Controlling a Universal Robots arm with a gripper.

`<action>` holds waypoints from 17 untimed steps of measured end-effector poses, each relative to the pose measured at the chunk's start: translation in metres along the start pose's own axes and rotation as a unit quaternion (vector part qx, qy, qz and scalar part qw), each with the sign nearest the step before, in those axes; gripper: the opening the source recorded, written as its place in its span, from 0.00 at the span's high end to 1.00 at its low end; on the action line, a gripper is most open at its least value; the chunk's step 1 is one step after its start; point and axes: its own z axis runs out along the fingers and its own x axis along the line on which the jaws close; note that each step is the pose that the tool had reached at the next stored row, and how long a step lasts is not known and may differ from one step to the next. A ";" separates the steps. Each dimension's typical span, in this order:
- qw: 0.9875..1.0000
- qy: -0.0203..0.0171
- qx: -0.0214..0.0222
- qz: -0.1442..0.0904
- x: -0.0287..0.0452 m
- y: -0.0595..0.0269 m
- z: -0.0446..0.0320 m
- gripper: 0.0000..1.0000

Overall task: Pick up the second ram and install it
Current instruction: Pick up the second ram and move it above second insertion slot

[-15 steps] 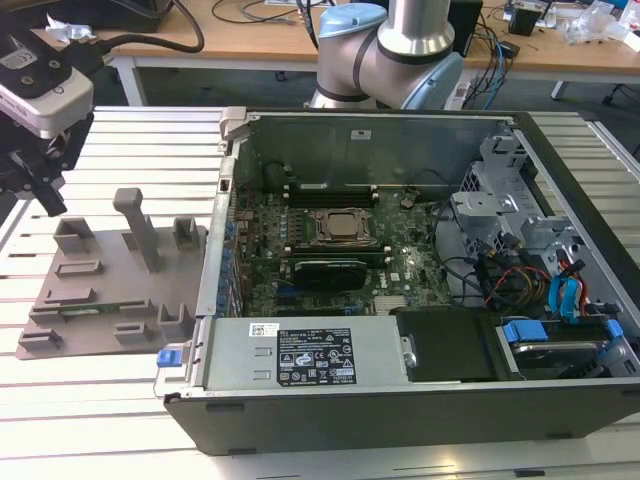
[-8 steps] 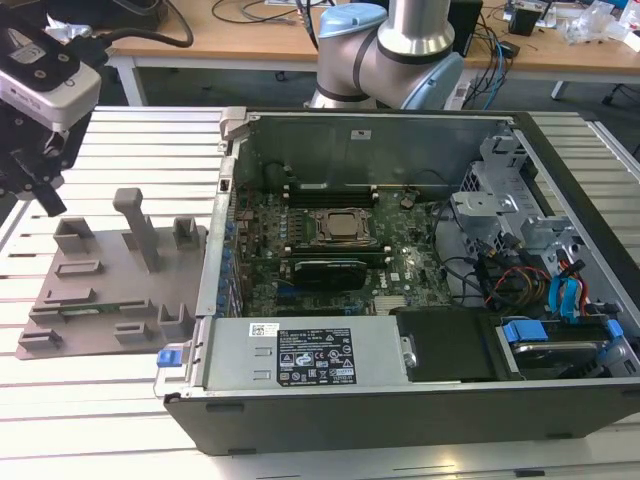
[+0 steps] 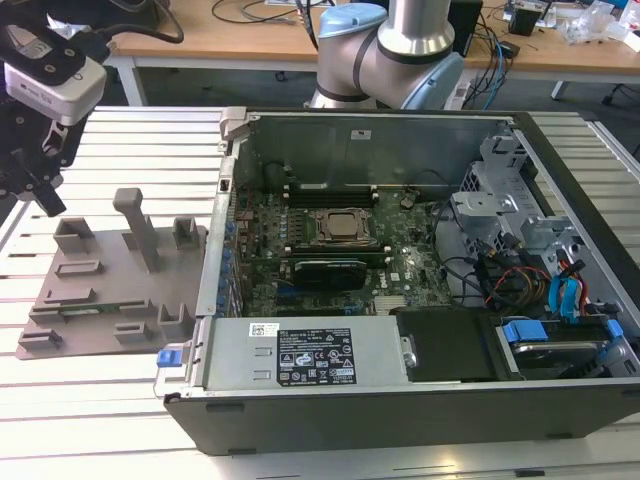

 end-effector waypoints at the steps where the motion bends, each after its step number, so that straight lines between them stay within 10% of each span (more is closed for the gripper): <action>1: 1.000 0.000 0.000 -0.004 0.0000 0.0000 0.0000 0.90; 8: 0.997 0.003 -0.002 -0.074 0.0000 0.0000 0.0000 0.90; 12: 0.990 0.006 -0.004 -0.142 0.0000 0.0000 0.0000 0.90; 17: 0.983 0.008 -0.005 -0.181 0.0000 0.0000 0.0000 0.90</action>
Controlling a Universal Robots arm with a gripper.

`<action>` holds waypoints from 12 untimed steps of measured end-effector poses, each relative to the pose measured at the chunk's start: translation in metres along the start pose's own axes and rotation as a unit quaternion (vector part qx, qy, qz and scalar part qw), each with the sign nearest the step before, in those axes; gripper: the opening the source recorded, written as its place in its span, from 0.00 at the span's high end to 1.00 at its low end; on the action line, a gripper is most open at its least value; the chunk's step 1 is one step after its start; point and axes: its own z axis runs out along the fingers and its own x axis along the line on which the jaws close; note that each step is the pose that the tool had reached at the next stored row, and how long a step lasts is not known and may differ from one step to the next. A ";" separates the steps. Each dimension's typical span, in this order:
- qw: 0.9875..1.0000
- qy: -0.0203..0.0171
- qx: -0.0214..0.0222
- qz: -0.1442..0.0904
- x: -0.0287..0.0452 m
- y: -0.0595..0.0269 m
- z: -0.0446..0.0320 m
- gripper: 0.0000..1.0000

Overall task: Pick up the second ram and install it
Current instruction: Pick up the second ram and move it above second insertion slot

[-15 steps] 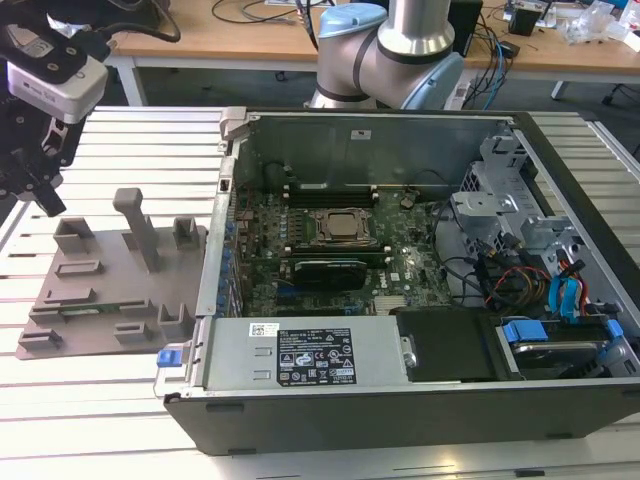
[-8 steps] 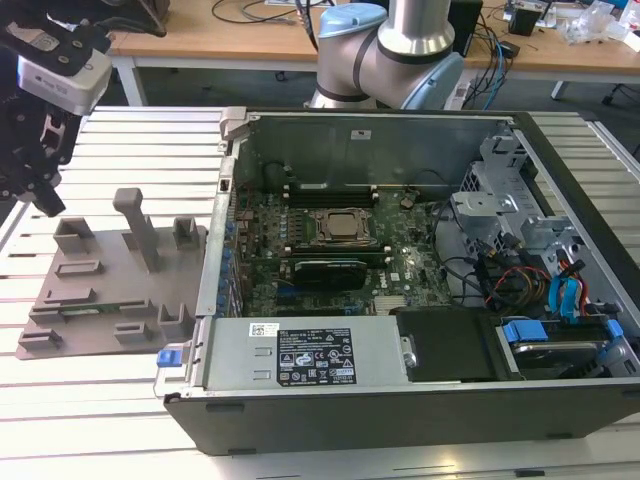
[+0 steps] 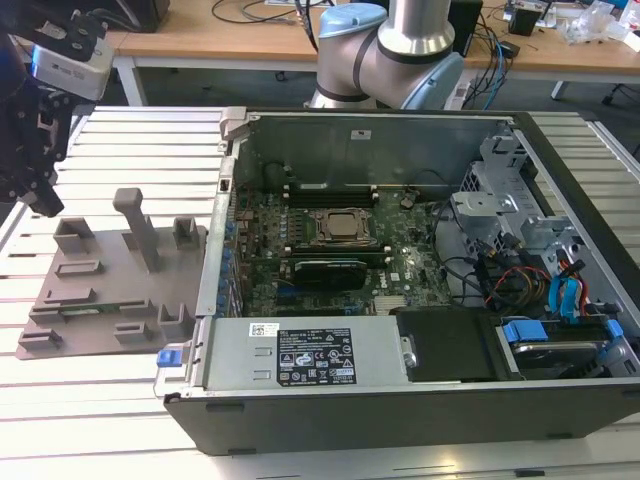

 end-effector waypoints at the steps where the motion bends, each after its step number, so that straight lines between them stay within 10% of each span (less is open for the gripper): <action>1: 1.000 0.000 0.000 -0.004 0.0000 0.0000 0.0000 0.90; 5: 0.999 0.002 -0.001 -0.039 0.0000 0.0000 0.0000 0.90; 12: 0.994 0.005 -0.003 -0.110 0.0000 0.0000 0.0000 0.90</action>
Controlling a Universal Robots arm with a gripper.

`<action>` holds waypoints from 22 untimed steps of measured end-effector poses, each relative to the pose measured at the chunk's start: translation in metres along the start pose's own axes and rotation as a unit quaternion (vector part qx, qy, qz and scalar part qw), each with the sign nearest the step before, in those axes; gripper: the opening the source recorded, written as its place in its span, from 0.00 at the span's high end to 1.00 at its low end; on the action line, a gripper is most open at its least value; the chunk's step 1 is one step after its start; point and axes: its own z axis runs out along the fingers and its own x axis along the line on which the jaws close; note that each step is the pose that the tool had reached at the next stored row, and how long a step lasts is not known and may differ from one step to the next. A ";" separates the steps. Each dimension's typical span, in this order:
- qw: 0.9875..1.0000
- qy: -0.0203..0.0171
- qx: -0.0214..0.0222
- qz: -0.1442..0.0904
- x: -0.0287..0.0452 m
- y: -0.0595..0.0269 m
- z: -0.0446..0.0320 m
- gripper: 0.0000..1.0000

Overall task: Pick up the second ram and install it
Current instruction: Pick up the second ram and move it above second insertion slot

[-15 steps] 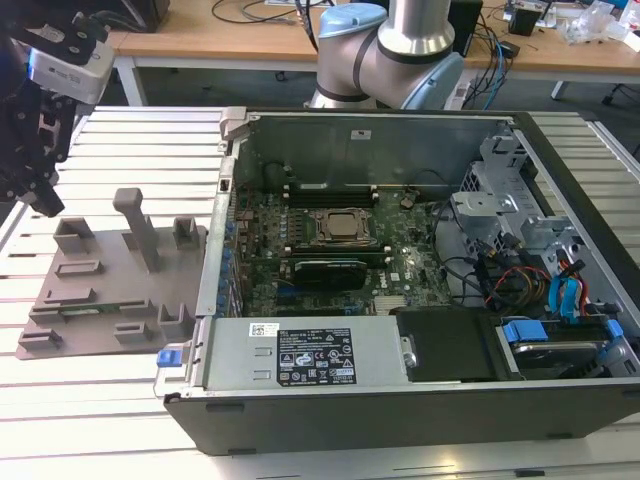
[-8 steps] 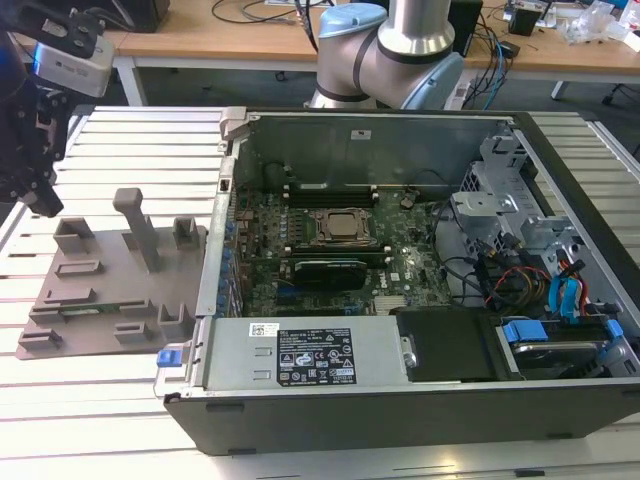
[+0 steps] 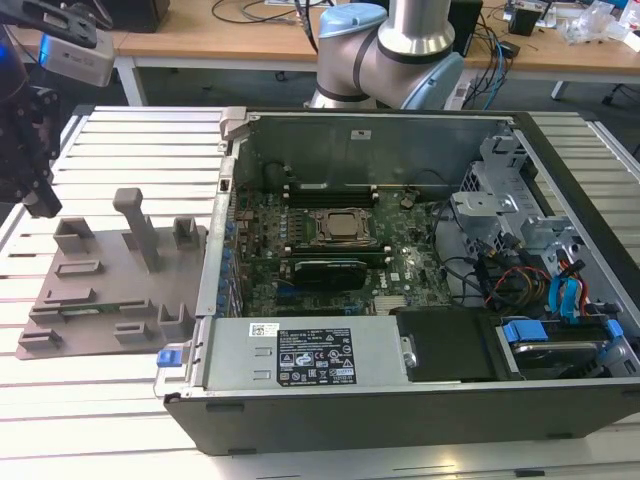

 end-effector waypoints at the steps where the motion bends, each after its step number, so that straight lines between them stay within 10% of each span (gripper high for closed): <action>1: 1.000 0.000 0.000 -0.007 0.0000 0.0000 0.0000 0.90; 5: 1.000 0.000 0.000 -0.009 0.0000 0.0000 0.0000 0.89; 8: 1.000 0.000 0.000 -0.009 0.0000 0.0000 0.0000 0.70; 22: 1.000 0.000 0.000 -0.009 0.0005 -0.0009 0.0194 0.70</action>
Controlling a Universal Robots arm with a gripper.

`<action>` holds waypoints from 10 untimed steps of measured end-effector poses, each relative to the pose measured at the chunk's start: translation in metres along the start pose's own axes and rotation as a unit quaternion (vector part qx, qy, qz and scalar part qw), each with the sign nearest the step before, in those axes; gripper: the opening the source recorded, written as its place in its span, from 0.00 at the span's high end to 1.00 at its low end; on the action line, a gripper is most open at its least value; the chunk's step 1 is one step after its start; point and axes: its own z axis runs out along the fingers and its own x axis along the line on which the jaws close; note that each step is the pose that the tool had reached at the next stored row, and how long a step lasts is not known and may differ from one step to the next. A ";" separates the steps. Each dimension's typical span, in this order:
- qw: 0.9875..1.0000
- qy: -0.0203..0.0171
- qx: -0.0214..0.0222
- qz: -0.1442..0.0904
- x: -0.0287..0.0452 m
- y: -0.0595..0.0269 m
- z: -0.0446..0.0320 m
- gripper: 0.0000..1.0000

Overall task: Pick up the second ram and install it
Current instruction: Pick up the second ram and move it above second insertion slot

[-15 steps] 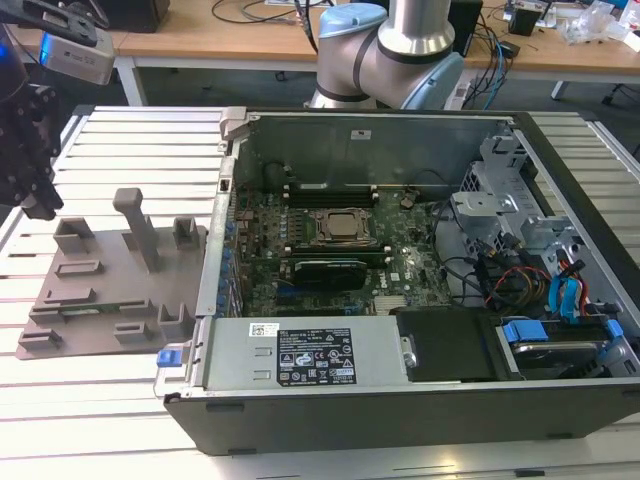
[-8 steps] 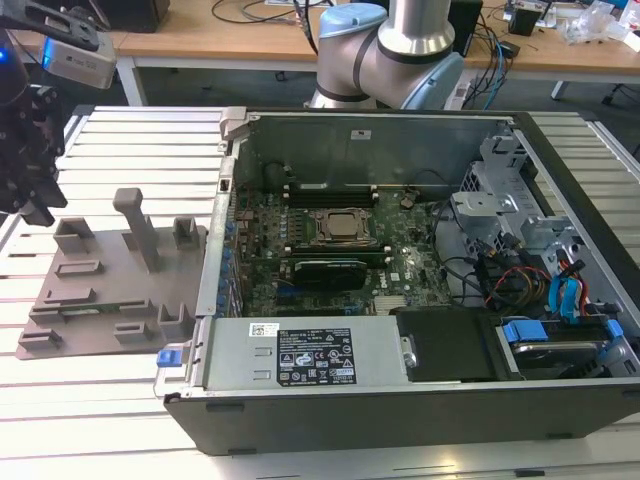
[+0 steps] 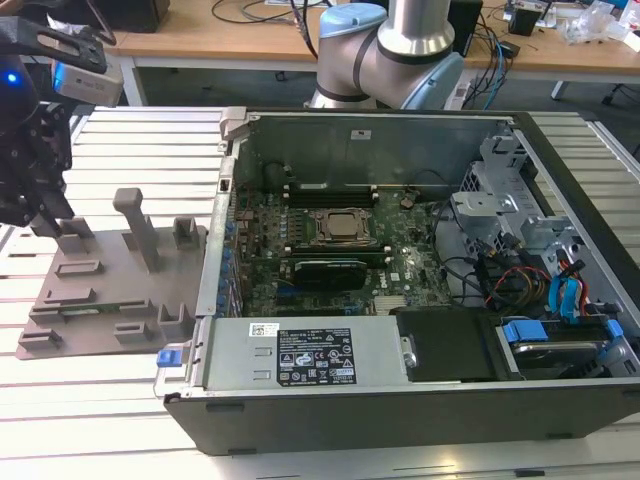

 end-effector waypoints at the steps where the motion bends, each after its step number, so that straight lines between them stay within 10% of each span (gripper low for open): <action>1: 1.000 0.000 0.000 0.000 0.0001 -0.0001 0.0013 0.70; 10: 1.000 0.000 0.000 0.000 0.0003 -0.0006 0.0125 0.70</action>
